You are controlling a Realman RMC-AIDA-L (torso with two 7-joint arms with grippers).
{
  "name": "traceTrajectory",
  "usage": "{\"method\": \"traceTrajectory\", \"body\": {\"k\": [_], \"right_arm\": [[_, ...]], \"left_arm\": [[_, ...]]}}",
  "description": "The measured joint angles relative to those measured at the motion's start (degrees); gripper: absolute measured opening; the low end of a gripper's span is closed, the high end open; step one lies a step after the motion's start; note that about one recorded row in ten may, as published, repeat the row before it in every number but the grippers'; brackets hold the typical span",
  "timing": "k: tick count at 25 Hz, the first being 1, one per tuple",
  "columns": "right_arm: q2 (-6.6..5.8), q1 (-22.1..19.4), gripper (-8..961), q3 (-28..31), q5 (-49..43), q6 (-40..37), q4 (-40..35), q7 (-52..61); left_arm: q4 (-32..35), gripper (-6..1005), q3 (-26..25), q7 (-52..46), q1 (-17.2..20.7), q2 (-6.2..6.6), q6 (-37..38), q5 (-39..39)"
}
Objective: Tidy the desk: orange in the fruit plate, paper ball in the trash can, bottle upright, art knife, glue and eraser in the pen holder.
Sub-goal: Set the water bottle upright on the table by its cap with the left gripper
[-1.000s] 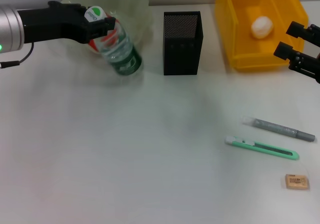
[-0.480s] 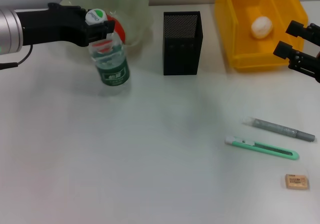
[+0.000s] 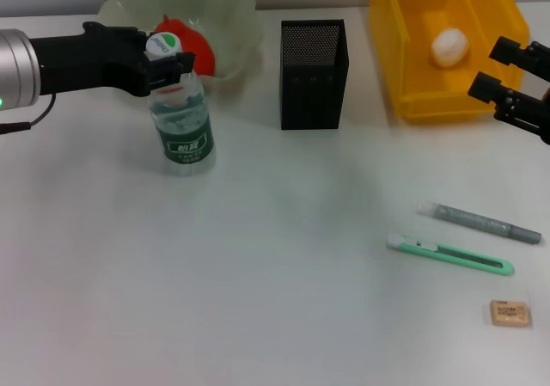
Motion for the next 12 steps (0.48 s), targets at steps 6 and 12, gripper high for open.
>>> {"method": "traceTrajectory", "body": {"k": [6, 12], "right_arm": [[0.16, 0.00, 741, 0.01, 0.00, -0.06, 0.01, 0.00], [0.26, 0.00, 741, 0.30, 0.06, -0.92, -0.11, 0.00]], "left_arm": [[-1.18, 555, -1.65, 0.13, -0.06, -0.12, -0.34, -0.92], [-3.07, 568, -3.18, 0.18, -0.53, -0.08, -0.36, -2.48]]}}
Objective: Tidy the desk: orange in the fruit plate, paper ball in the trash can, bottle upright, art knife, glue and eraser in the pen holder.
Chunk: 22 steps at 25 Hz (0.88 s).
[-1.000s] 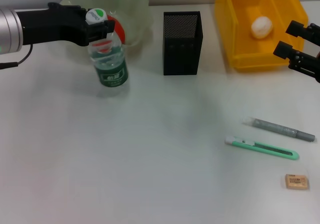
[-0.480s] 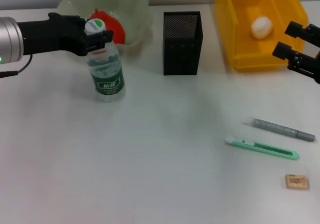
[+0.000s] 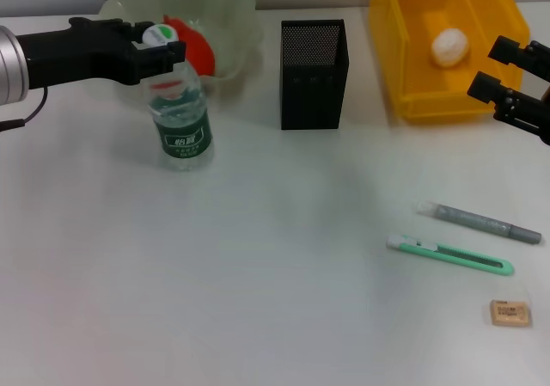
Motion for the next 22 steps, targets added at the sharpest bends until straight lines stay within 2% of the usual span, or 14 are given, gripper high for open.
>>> {"method": "traceTrajectory", "body": {"k": [5, 7, 11, 13, 14, 16, 18, 19, 20, 22], "right_arm": [[0.01, 0.00, 740, -0.04, 0.06, -0.16, -0.04, 0.10], [0.01, 0.15, 740, -0.29, 0.03, -0.05, -0.43, 1.21], [0.00, 0.77, 740, -0.61, -1.76, 0.67, -3.37, 6.34], [0.22, 0.90, 740, -0.82, -3.73, 0.24, -7.00, 9.74], [0.79, 0.92, 739, -2.13, -6.34, -0.64, -12.43, 14.05], [1.02, 0.86, 739, -3.27, -7.75, -1.08, -15.21, 16.13], [1.29, 0.81, 739, -6.97, -11.76, -2.30, -22.85, 21.77], [1.33, 1.27, 739, -10.40, -15.93, -3.93, -29.91, 27.06], [1.33, 1.27, 739, -10.40, -15.93, -3.93, -29.91, 27.06], [1.19, 3.72, 739, -13.77, -22.56, -6.99, -36.42, 32.42]], "left_arm": [[-0.71, 580, -0.04, 0.09, -0.29, 0.04, -0.01, -0.16], [-1.04, 599, -0.57, 1.70, -0.14, -0.11, -0.73, -2.52], [-6.49, 667, -1.39, 11.35, 0.58, -0.09, -1.59, -16.73], [-10.85, 684, -2.15, 17.96, 0.75, 0.08, 0.56, -25.06], [-14.52, 684, -3.04, 24.73, 1.08, 0.01, 4.60, -30.78], [-16.26, 683, -3.12, 27.99, 1.36, -0.12, 6.76, -32.90], [-20.19, 681, -2.66, 34.42, 2.07, -0.26, 10.72, -36.96], [-22.49, 680, -2.23, 37.70, 2.36, -0.31, 12.73, -38.93], [-26.69, 678, -1.75, 42.38, 2.42, -0.35, 15.77, -41.42], [-28.75, 675, -1.61, 44.32, 2.39, -0.35, 17.03, -42.52]]}}
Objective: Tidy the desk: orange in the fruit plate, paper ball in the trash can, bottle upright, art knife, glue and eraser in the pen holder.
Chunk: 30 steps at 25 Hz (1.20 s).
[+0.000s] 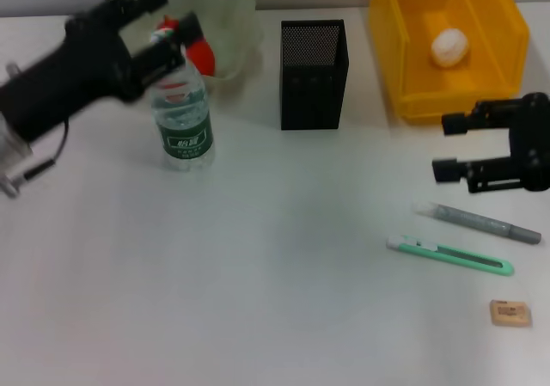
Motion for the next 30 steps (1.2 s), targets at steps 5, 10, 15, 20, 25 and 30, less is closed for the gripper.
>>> {"method": "traceTrajectory", "body": {"k": [5, 10, 15, 20, 25, 30], "right_arm": [[-0.14, 5.44, 738, -4.41, -12.33, -2.76, -3.48, 5.47], [1.46, 9.66, 734, -10.07, -25.59, -3.91, -4.44, 8.21], [1.91, 10.42, 716, -17.98, -31.61, 0.22, -4.06, 11.40], [2.03, 10.47, 701, -24.24, -32.45, 5.77, -2.12, 12.82], [2.09, 10.54, 685, -30.60, -32.25, 10.35, 0.08, 14.08], [2.31, 10.56, 670, -36.05, -31.61, 14.59, 1.71, 15.59]], "left_arm": [[-16.32, 675, 0.39, 15.25, -1.59, -0.21, 8.27, -6.17], [-22.96, 676, 0.93, 20.34, -2.32, -0.28, 10.73, -6.73], [-24.23, 676, 2.10, 20.54, -2.56, -0.26, 10.05, -6.64], [-24.49, 675, 2.61, 20.61, -3.03, -0.24, 9.32, -6.57], [-24.87, 671, 2.97, 20.67, -3.19, -0.23, 8.85, -6.52], [-25.21, 666, 2.97, 20.69, -3.27, -0.23, 7.70, -6.56]]}}
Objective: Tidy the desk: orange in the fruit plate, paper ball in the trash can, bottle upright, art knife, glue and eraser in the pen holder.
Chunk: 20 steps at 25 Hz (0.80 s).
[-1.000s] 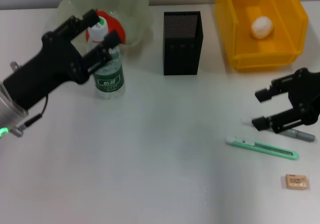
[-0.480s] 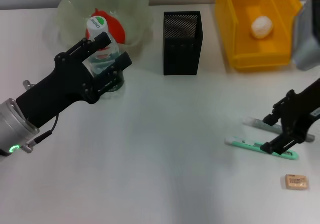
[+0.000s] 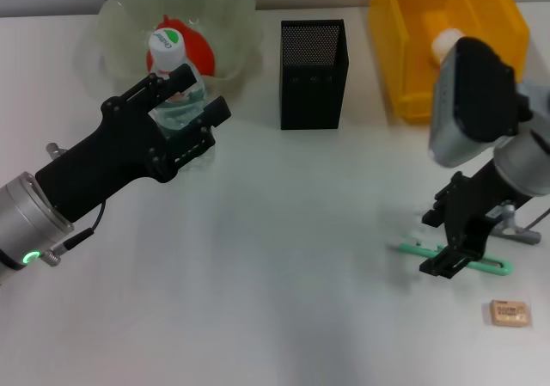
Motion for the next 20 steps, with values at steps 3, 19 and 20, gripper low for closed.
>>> {"method": "traceTrajectory", "body": {"k": [3, 19, 20], "right_arm": [[0.02, 0.29, 661, -2.71, 0.53, 1.92, 1.00, 0.44], [0.02, 2.00, 612, -5.62, 1.17, 5.04, 3.13, 3.26], [0.02, 2.02, 609, -5.64, 1.18, 5.04, 3.17, 3.28]], "left_arm": [[-0.01, 666, 0.00, 0.00, -0.03, 0.00, -0.16, 0.00], [-0.06, 666, 0.00, 0.07, -0.44, 0.09, -1.00, -0.02], [-0.06, 666, 0.00, 0.07, -0.44, 0.09, -1.00, -0.01]]}}
